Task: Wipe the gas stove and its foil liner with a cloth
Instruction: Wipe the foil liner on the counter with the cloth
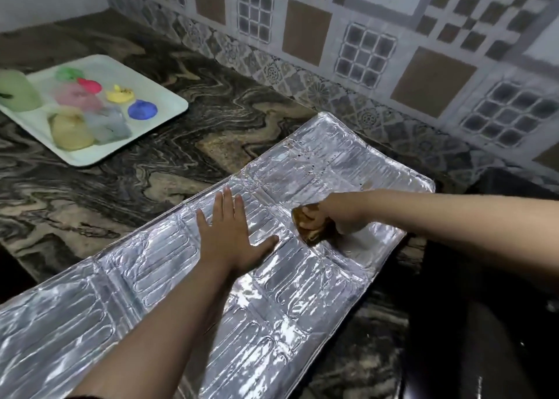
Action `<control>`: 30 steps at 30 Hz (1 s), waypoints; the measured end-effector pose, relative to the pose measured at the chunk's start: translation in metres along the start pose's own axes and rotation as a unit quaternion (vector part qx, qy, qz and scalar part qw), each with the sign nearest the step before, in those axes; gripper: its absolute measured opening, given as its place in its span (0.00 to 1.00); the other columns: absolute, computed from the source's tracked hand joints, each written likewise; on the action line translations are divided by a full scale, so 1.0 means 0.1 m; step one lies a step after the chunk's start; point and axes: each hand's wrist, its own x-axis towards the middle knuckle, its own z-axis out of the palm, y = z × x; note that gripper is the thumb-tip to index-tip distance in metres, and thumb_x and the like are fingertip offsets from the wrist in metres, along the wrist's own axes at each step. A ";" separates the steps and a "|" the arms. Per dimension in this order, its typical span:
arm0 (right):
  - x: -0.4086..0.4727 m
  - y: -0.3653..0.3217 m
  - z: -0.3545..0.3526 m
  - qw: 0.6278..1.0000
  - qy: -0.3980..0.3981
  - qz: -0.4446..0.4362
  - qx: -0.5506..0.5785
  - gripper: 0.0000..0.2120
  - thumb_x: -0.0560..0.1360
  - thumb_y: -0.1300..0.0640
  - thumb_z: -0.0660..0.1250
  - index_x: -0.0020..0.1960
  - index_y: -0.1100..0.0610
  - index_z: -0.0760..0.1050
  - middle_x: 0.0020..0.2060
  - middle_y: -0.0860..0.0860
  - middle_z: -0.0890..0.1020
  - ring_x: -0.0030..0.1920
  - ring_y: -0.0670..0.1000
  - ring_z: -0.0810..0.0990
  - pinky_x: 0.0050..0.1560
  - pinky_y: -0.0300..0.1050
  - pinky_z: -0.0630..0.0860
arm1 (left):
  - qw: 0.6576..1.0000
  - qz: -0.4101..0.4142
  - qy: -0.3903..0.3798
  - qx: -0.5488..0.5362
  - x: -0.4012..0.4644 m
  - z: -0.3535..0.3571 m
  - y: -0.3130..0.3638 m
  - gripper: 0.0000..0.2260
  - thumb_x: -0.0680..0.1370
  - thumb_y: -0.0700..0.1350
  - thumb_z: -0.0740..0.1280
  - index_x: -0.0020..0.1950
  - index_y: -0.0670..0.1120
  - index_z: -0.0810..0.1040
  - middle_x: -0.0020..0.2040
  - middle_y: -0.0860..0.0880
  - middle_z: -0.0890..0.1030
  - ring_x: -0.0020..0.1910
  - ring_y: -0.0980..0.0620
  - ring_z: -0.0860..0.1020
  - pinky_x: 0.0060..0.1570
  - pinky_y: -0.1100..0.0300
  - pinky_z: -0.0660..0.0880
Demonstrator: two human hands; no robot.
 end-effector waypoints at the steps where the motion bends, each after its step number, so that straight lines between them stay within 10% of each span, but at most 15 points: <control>1: -0.07 0.01 0.02 1.000 -0.017 0.001 0.015 0.27 0.72 0.68 0.61 0.67 0.48 0.73 0.49 0.53 0.78 0.46 0.54 0.75 0.51 0.45 0.77 | 1.000 0.000 0.001 0.001 0.01 0.00 -0.01 0.54 0.65 0.79 0.44 0.79 0.44 0.43 0.79 0.44 0.38 0.77 0.46 0.37 0.71 0.35 0.38; 12: -0.37 0.08 0.17 0.977 -0.185 0.064 0.078 0.21 0.72 0.69 0.59 0.60 0.55 0.81 0.44 0.51 0.85 0.38 0.49 0.78 0.39 0.42 0.73 | 1.000 -0.002 -0.009 0.002 -0.01 -0.03 0.01 0.55 0.63 0.79 0.43 0.79 0.43 0.44 0.79 0.44 0.38 0.78 0.46 0.38 0.72 0.35 0.40; 14: -0.38 0.11 -0.04 0.982 -0.144 0.092 0.086 0.19 0.72 0.67 0.59 0.57 0.55 0.82 0.34 0.47 0.84 0.29 0.45 0.74 0.29 0.37 0.69 | 0.999 -0.007 -0.033 0.009 0.02 -0.10 0.03 0.56 0.63 0.80 0.46 0.79 0.44 0.44 0.79 0.44 0.39 0.78 0.45 0.39 0.71 0.34 0.41; 18: -0.17 0.17 -0.44 0.973 0.118 0.114 0.164 0.14 0.71 0.67 0.61 0.50 0.59 0.82 0.40 0.54 0.81 0.40 0.51 0.75 0.28 0.35 0.68 | 0.992 -0.006 -0.111 0.059 0.29 -0.37 0.11 0.58 0.61 0.79 0.59 0.78 0.45 0.47 0.79 0.40 0.45 0.78 0.41 0.43 0.68 0.29 0.42; 22: 0.33 0.03 -0.47 0.929 0.288 0.090 0.213 0.22 0.72 0.67 0.62 0.63 0.55 0.77 0.51 0.57 0.82 0.48 0.57 0.79 0.45 0.44 0.76 | 0.988 0.054 -0.122 0.071 0.45 -0.35 0.14 0.62 0.61 0.78 0.62 0.78 0.43 0.37 0.77 0.43 0.33 0.76 0.44 0.33 0.66 0.31 0.34; 30: 1.17 0.31 -0.29 0.966 0.251 -0.019 0.066 0.36 0.73 0.65 0.67 0.75 0.45 0.58 0.77 0.45 0.54 0.76 0.54 0.58 0.72 0.50 0.61 | 0.995 0.073 -0.068 0.021 0.40 -0.10 0.00 0.61 0.57 0.79 0.50 0.78 0.45 0.34 0.76 0.46 0.30 0.76 0.47 0.33 0.69 0.32 0.33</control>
